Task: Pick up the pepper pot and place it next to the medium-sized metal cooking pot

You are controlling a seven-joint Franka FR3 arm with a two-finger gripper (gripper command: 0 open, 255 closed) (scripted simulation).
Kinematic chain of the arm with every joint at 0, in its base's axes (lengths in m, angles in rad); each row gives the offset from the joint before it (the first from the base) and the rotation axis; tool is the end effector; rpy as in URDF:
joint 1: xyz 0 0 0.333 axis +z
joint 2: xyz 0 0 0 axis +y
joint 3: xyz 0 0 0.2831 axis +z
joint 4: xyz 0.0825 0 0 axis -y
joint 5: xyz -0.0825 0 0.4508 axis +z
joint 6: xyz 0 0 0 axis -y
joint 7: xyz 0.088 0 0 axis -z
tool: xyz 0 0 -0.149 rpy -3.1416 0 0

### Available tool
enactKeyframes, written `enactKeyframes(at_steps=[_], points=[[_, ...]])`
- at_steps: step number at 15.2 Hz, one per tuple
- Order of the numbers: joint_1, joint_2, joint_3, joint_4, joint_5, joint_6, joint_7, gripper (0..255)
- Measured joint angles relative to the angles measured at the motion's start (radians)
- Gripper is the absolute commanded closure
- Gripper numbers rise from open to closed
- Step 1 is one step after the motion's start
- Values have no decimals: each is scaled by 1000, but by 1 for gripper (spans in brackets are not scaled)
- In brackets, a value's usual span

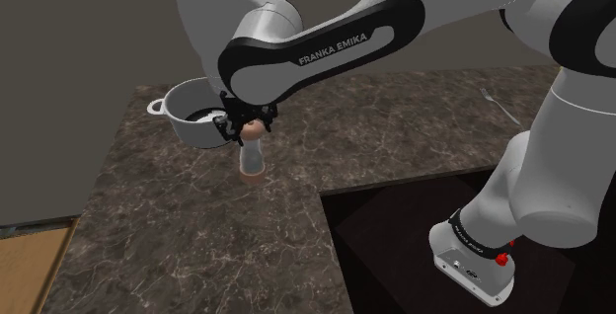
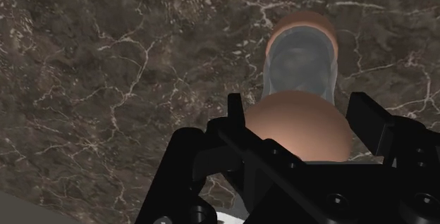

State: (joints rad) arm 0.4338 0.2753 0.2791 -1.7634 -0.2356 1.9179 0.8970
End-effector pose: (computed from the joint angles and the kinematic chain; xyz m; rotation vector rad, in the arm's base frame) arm 0.5241 0.4132 0.3024 2.9625 -0.1446 0.0412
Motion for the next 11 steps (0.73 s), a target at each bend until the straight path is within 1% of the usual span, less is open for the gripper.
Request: enactKeyframes(at_steps=[1, 7, 11], points=[[0, 0, 0, 0, 0, 0, 0, 0], [0, 0, 0, 0, 0, 0, 0, 0], [9, -7, 6, 81, 8, -88, -7, 0]])
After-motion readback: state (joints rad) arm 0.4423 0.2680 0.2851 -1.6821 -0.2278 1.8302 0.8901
